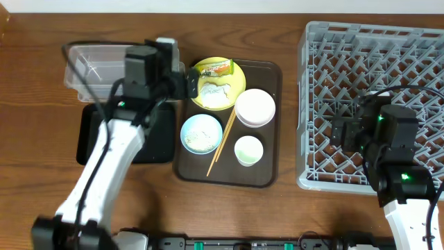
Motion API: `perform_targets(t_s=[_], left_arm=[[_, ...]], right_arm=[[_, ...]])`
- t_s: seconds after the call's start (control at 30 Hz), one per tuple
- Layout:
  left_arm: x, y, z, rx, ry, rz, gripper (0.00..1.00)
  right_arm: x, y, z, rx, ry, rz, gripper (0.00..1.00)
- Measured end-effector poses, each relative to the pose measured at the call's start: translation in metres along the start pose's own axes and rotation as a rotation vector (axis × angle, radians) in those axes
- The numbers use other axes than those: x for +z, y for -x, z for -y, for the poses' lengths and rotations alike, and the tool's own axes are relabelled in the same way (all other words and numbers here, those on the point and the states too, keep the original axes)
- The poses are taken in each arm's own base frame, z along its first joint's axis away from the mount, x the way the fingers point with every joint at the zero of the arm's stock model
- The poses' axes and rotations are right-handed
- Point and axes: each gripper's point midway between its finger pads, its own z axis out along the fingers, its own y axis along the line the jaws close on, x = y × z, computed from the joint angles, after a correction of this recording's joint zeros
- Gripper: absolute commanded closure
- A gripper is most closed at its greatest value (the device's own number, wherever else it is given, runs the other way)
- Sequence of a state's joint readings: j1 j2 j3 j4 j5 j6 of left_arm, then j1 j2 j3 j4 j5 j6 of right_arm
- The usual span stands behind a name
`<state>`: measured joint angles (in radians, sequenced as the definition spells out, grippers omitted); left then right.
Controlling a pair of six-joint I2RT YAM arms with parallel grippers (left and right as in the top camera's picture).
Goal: Sort waste into correct bins and load items into the dishwasher rack
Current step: 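Grasp the white tissue on the yellow plate with the left gripper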
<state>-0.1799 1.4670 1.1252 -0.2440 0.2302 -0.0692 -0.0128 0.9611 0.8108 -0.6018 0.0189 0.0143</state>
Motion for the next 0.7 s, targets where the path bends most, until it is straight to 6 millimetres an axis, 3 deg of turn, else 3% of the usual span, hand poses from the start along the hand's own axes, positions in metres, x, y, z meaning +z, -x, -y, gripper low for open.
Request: perform_targets(t_s=[0.17, 0.33, 0.47, 0.7], left_arm=[[0.043, -0.015, 0.022, 0.07, -0.049, -0.031, 0.01], [0.082, -0.05, 0.036, 0.121, -0.055, -0.116, 0.04], [0.105, -0.074, 0.035, 0.136, -0.046, -0.171, 0.08], [0.126, -0.104, 0.027, 0.139, -0.029, -0.247, 0.21]], right_arm=[[0.0, 0.0, 0.0, 0.0, 0.0, 0.0, 0.01], [0.0, 0.0, 0.0, 0.0, 0.0, -0.001, 0.01], [0.0, 0.0, 0.0, 0.0, 0.0, -0.002, 0.01], [0.0, -0.001, 0.0, 0.0, 0.0, -0.005, 0.01]])
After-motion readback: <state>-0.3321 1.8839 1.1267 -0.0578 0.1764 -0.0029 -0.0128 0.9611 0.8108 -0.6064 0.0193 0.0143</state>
